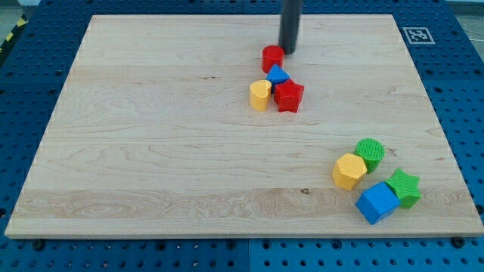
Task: Put the red triangle into the blue triangle
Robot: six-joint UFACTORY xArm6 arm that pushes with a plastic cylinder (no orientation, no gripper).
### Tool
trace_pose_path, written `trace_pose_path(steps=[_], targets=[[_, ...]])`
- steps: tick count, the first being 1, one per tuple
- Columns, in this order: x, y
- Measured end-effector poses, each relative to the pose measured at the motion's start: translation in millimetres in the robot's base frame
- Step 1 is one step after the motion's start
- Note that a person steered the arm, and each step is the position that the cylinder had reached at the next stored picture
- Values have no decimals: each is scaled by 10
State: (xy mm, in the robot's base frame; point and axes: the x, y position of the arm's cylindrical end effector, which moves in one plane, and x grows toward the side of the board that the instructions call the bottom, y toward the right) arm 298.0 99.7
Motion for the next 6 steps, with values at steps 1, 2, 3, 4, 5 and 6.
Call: trace_pose_path(steps=[1,2,3,4,5,6], targets=[[245,148],[200,-211],[189,-222],[-40,-225],[39,-367],[223,-373]])
